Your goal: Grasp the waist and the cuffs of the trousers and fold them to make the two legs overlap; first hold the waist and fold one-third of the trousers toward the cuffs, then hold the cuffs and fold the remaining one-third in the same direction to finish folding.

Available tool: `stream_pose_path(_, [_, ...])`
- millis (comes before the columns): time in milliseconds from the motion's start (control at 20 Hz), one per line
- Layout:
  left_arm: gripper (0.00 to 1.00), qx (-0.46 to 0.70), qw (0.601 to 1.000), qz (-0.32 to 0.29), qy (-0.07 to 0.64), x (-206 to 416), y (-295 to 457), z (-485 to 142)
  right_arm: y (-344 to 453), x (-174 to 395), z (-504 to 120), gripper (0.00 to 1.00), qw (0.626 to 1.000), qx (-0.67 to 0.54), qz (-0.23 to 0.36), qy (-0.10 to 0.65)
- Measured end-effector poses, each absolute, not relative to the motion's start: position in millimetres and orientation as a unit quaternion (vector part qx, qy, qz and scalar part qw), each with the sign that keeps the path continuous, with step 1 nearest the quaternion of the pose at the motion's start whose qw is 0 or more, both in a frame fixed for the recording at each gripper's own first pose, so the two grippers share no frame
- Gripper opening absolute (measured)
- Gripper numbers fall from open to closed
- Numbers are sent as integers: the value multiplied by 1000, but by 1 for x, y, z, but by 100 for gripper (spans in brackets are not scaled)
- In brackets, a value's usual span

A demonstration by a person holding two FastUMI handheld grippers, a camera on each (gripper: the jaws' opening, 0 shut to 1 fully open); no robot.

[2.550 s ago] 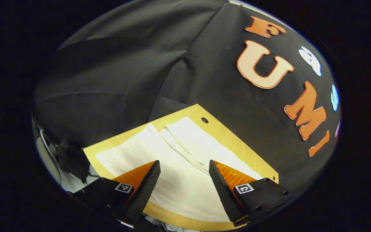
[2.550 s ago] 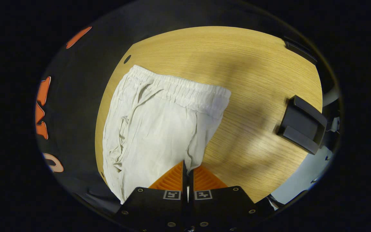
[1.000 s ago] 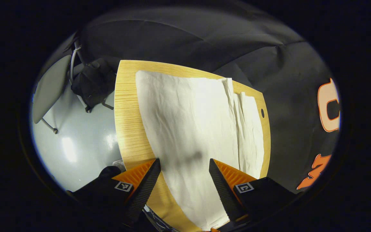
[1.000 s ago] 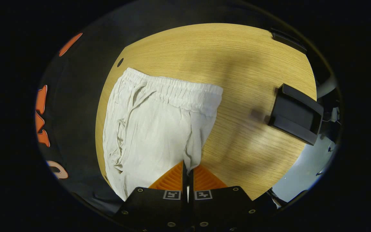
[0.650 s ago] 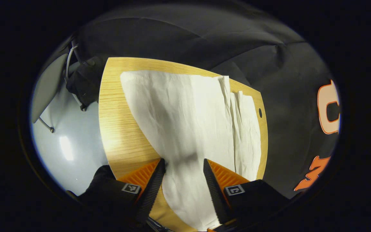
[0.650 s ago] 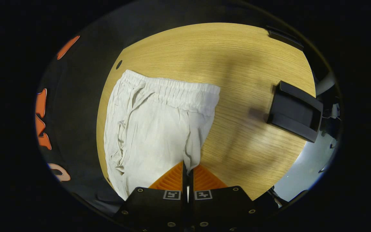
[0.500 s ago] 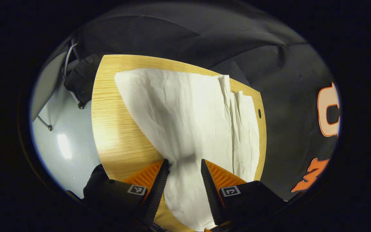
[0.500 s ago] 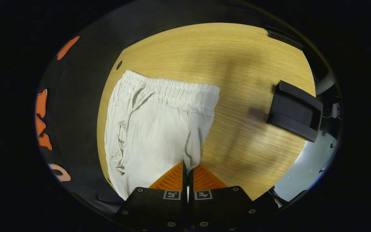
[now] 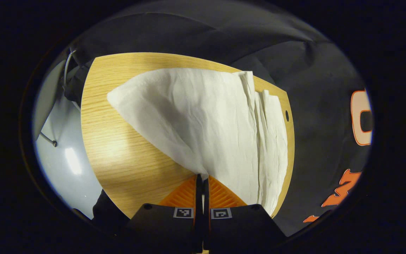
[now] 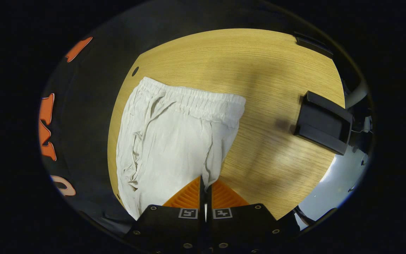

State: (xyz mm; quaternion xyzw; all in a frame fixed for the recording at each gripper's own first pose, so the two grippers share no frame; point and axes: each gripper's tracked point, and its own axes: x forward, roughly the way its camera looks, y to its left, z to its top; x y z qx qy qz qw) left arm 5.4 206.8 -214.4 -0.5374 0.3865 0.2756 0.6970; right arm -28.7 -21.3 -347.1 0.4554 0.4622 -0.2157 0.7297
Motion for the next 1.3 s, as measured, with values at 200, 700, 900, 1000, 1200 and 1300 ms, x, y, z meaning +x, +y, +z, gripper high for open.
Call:
stream_pose_path(200, [4,-533,711,247,386,17,209,-199,-19,-23,-328,1,738,469,-209,438])
stream_pose_path(700, [4,-499,783,129,348,110,208,-105,-7,29,-259,1,771,471,-178,389])
stream_pose_path(900, [4,-498,786,120,346,157,206,-94,2,75,-233,1,782,465,-158,383])
stream_pose_path(1000, [4,-501,788,120,338,184,204,-87,6,104,-225,1,790,454,-146,386])
stream_pose_path(1200, [4,-484,802,120,328,243,202,-78,13,163,-218,1,796,440,-130,395])
stream_pose_path(1300, [4,-480,805,119,327,278,200,-80,15,192,-224,1,795,435,-126,403])
